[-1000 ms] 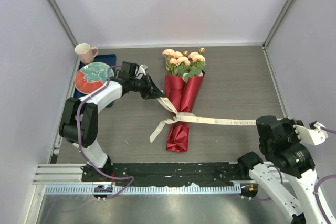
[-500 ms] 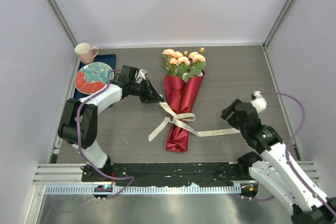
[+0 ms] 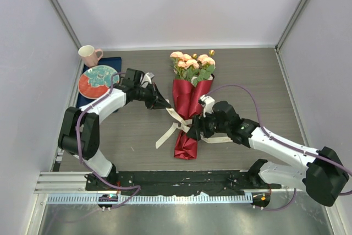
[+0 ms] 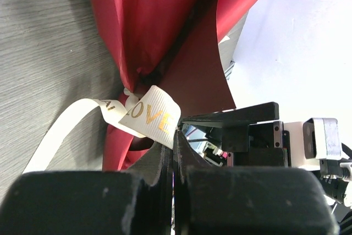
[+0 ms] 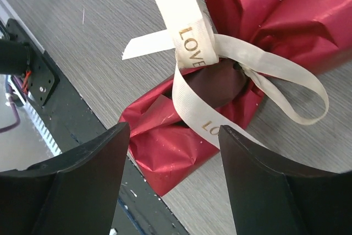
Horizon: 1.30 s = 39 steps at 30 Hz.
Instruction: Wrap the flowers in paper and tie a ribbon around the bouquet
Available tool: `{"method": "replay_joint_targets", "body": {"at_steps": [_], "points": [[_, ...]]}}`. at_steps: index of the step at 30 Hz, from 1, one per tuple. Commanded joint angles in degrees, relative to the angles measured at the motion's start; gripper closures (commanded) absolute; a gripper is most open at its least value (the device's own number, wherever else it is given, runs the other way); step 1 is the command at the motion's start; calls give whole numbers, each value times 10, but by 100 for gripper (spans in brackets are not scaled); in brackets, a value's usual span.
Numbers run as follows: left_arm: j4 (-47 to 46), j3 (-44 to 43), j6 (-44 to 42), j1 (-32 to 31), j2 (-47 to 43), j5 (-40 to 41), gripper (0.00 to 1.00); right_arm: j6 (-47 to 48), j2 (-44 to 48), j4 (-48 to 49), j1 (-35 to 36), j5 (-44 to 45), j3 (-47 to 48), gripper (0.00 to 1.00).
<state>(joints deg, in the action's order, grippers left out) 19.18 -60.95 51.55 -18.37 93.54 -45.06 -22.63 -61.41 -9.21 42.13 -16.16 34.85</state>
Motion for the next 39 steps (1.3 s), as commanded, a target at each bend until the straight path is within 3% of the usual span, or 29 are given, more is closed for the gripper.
{"method": "replay_joint_targets", "body": {"at_steps": [1,7,14,19,26,36,39], "points": [[14,-21,-14,-3,-22,-12,100,62,-15,52,13,2,15,28],[17,-12,-15,-5,-29,-10,100,95,-29,65,21,56,22,29],[22,-9,-16,-6,-37,-10,100,104,-74,64,23,29,37,37],[23,-7,-18,-6,-42,-9,100,98,-66,62,23,41,36,55],[21,8,-21,-7,-48,-6,100,70,-69,57,23,44,40,88],[46,43,-43,-6,-84,28,100,-10,-66,46,23,105,43,84],[46,57,-41,-7,-94,35,100,-26,-64,53,23,123,36,90]]}}
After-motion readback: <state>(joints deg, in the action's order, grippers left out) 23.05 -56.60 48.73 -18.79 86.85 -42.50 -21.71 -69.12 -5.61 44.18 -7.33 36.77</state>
